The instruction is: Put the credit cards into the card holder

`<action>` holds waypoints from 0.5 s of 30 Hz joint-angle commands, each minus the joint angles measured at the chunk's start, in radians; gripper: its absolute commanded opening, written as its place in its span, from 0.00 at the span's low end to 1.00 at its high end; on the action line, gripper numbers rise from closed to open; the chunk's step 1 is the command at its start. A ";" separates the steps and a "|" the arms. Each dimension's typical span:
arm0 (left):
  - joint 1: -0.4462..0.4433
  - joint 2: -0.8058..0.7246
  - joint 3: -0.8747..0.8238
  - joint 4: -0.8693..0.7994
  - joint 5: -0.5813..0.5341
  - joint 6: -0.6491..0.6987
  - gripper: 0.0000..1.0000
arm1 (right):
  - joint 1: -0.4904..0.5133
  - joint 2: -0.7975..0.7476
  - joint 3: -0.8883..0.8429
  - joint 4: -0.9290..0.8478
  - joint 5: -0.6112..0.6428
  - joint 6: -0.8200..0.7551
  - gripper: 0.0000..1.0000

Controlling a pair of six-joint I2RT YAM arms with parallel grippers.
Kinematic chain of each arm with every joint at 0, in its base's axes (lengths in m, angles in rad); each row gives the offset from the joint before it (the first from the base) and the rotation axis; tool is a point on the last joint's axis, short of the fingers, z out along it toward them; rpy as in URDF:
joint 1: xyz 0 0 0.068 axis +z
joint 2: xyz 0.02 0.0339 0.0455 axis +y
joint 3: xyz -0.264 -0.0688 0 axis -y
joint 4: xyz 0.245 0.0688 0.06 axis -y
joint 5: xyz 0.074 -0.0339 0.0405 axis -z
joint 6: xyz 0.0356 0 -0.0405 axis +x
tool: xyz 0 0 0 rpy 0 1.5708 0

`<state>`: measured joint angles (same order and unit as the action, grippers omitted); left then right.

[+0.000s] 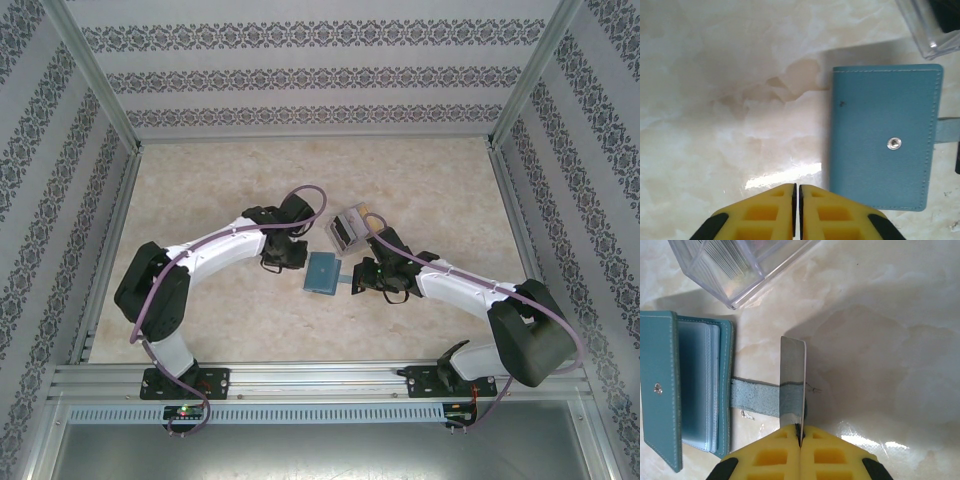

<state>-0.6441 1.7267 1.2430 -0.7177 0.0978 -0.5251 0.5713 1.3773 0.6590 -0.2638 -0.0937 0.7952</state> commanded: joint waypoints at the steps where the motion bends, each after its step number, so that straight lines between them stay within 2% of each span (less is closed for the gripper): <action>1: 0.024 -0.036 -0.035 0.058 0.073 -0.009 0.14 | -0.014 0.015 0.008 -0.082 0.044 -0.029 0.00; 3: 0.024 -0.047 -0.047 0.096 0.104 -0.011 0.32 | -0.013 0.018 0.015 -0.083 0.042 -0.033 0.00; 4: 0.024 -0.047 -0.046 0.116 0.124 -0.016 0.52 | -0.013 0.021 0.017 -0.083 0.041 -0.033 0.00; 5: 0.024 -0.041 -0.039 0.132 0.145 -0.024 0.67 | -0.014 0.023 0.017 -0.083 0.042 -0.033 0.00; 7: 0.007 -0.010 0.004 0.131 0.152 -0.034 0.84 | -0.014 0.028 0.018 -0.079 0.042 -0.031 0.00; 10: -0.051 0.078 0.123 0.025 0.058 -0.011 0.94 | -0.014 0.031 0.016 -0.079 0.043 -0.026 0.00; 15: -0.128 0.214 0.263 -0.117 -0.060 0.003 0.99 | -0.014 0.026 0.005 -0.077 0.052 -0.020 0.00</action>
<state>-0.7353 1.8851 1.4631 -0.7017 0.1207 -0.5369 0.5648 1.3834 0.6731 -0.2806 -0.0933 0.7815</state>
